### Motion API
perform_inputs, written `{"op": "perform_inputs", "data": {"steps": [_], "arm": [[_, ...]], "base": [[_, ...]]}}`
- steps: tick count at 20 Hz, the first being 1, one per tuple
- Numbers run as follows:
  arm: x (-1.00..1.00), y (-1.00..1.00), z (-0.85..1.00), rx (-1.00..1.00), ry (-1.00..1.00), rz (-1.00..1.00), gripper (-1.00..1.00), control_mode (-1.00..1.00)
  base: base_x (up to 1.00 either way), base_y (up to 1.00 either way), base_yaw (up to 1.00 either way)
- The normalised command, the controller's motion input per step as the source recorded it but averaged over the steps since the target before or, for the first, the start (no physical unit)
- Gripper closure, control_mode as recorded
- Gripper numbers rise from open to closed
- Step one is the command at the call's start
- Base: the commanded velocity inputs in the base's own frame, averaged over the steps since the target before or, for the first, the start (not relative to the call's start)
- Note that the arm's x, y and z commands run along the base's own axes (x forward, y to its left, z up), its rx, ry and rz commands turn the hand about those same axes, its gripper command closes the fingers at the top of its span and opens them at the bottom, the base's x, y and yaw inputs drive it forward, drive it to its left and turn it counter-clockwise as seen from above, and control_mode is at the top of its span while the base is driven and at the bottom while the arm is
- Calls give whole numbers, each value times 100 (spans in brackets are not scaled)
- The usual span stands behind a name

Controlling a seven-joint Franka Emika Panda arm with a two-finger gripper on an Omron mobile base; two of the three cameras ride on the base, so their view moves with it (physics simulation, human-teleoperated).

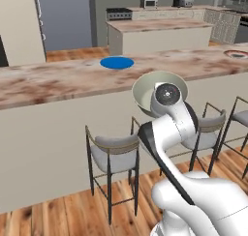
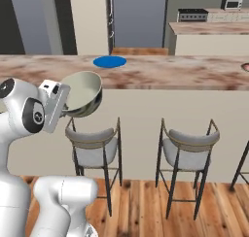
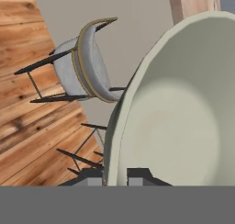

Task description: Move the bowls from the cabinet to the plates on the dining table.

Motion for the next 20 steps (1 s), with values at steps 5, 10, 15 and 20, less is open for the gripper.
{"op": "perform_inputs", "data": {"steps": [5, 10, 15, 20], "arm": [[0, 0, 0, 0, 0, 0, 100, 100], [0, 0, 0, 0, 0, 0, 100, 100], [0, 0, 0, 0, 0, 0, 100, 100], [0, 0, 0, 0, 0, 0, 100, 100]], "base": [[39, 31, -7], [38, 36, -6], [35, 39, -6], [33, 40, -6]]}}
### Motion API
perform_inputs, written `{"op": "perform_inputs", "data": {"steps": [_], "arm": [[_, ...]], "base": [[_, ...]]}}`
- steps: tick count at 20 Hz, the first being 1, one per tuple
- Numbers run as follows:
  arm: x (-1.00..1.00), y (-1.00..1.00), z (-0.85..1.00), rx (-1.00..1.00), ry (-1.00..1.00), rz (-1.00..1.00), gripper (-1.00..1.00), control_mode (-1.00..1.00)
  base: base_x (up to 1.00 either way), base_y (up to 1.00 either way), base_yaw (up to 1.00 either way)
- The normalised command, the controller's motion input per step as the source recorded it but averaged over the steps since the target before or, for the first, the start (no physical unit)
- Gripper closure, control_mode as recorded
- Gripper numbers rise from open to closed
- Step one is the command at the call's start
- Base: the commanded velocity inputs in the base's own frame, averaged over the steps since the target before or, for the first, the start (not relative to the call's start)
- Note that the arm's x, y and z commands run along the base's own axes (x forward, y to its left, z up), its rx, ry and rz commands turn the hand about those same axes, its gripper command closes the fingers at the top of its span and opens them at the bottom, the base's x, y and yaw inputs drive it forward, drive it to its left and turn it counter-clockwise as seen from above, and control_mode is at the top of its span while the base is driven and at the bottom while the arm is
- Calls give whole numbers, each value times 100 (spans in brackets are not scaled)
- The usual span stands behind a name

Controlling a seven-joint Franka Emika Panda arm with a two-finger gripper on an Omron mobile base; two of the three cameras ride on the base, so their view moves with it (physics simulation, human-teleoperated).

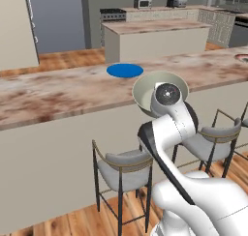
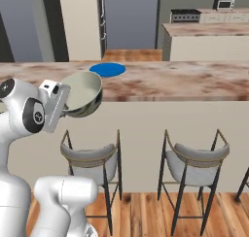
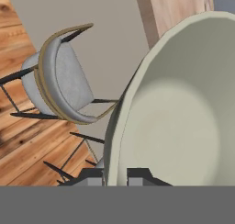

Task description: Move the bowls from the cabinet to the plates on the dining table.

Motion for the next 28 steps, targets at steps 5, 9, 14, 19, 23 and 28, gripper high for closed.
{"op": "perform_inputs", "data": {"steps": [5, 9, 14, 19, 23, 28], "arm": [[0, 0, 0, 0, 0, 0, 100, 100], [0, 0, 0, 0, 0, 0, 100, 100], [0, 0, 0, 0, 0, 0, 100, 100], [0, 0, 0, 0, 0, 0, 100, 100], [0, 0, 0, 0, 0, 0, 100, 100], [6, 0, 0, 0, 0, 0, 100, -100]], "base": [[23, 26, -7], [7, 9, -5], [13, 4, 0], [14, 1, 0], [24, 6, -1], [23, 2, -1]]}}
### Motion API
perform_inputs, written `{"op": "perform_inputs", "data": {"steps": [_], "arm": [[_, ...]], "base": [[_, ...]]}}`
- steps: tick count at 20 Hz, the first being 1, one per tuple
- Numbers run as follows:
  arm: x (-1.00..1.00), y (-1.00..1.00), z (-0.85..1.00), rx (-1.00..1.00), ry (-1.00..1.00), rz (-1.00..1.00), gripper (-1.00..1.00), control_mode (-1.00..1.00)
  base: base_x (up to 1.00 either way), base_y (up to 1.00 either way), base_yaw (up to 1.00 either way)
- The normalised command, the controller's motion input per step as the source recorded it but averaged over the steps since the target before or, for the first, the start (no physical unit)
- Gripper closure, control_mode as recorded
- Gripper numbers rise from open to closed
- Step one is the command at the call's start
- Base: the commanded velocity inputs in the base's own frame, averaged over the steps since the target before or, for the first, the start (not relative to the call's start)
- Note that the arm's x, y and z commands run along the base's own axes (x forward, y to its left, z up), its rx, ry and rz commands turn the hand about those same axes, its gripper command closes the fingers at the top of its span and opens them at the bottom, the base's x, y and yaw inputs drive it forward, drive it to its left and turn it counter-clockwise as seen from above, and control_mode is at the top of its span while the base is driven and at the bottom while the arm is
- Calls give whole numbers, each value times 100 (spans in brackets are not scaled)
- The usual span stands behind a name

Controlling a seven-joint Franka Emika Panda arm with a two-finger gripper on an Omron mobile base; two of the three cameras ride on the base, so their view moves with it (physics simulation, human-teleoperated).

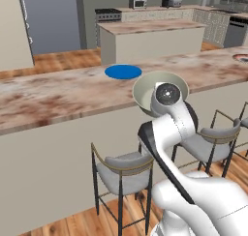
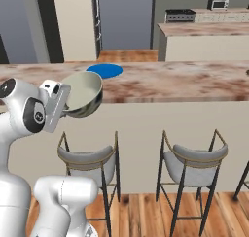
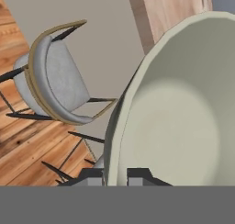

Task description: Move the bowls from the cabinet to the plates on the dining table.

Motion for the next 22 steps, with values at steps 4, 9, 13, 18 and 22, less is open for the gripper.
{"op": "perform_inputs", "data": {"steps": [4, 9, 13, 18, 22], "arm": [[53, 0, 0, 0, 0, -4, 100, -100], [67, 1, 8, 0, 1, -5, 100, -100], [64, 19, 27, 6, 6, -7, 100, -100], [69, 31, 29, 14, 11, -9, 100, -100], [53, 31, 37, 24, 13, -7, 100, -100]], "base": [[0, 0, 0], [0, 0, 0], [0, 0, 0], [0, 0, 0], [0, 0, 0]]}}
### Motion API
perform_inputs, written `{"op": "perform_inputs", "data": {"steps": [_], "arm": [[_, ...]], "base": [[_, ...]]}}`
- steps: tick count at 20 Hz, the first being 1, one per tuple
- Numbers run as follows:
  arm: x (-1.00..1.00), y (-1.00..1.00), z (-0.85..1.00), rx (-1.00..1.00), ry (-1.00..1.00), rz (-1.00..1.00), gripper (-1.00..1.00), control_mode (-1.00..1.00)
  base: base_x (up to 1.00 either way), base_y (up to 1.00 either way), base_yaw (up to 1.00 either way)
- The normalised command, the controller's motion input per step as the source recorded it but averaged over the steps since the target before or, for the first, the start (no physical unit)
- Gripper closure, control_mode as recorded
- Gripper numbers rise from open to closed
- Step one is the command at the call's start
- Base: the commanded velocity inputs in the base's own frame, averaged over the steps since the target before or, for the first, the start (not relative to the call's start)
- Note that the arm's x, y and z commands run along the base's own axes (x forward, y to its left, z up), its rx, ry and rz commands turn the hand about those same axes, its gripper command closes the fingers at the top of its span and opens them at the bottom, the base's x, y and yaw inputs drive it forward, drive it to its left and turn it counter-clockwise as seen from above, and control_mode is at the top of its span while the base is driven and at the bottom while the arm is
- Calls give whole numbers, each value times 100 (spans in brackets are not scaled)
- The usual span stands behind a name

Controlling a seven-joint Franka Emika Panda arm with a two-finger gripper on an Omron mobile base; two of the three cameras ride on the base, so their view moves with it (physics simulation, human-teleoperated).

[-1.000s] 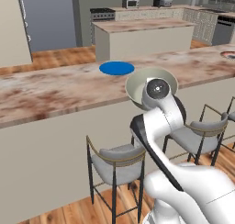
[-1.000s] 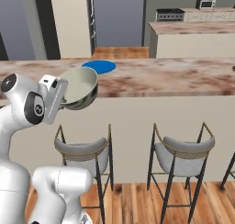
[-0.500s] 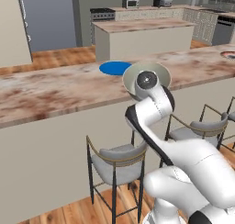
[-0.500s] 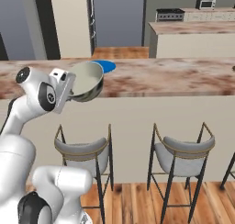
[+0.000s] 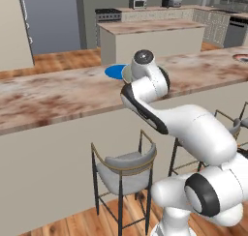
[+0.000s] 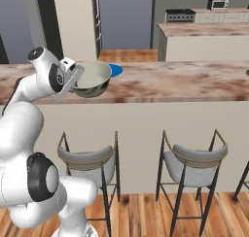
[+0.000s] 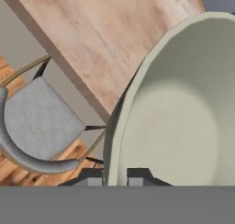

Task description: Move the bowls from the cabinet to the plates on the dining table.

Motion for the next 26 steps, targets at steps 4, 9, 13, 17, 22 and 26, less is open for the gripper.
{"op": "perform_inputs", "data": {"steps": [4, 9, 13, 17, 22, 26], "arm": [[27, 31, 39, 28, 10, -2, 100, -100], [18, 27, 33, 22, 8, 0, 100, -100], [32, 20, 7, 9, 8, 0, 100, -100], [20, 14, 0, -6, 1, -3, 100, -100], [20, 10, 0, -32, 0, -6, 100, -100], [41, 2, 0, -39, 0, -7, 100, -100]], "base": [[0, 0, 0], [0, 0, 0], [0, 0, 0], [0, 0, 0], [0, 0, 0], [0, 0, 0]]}}
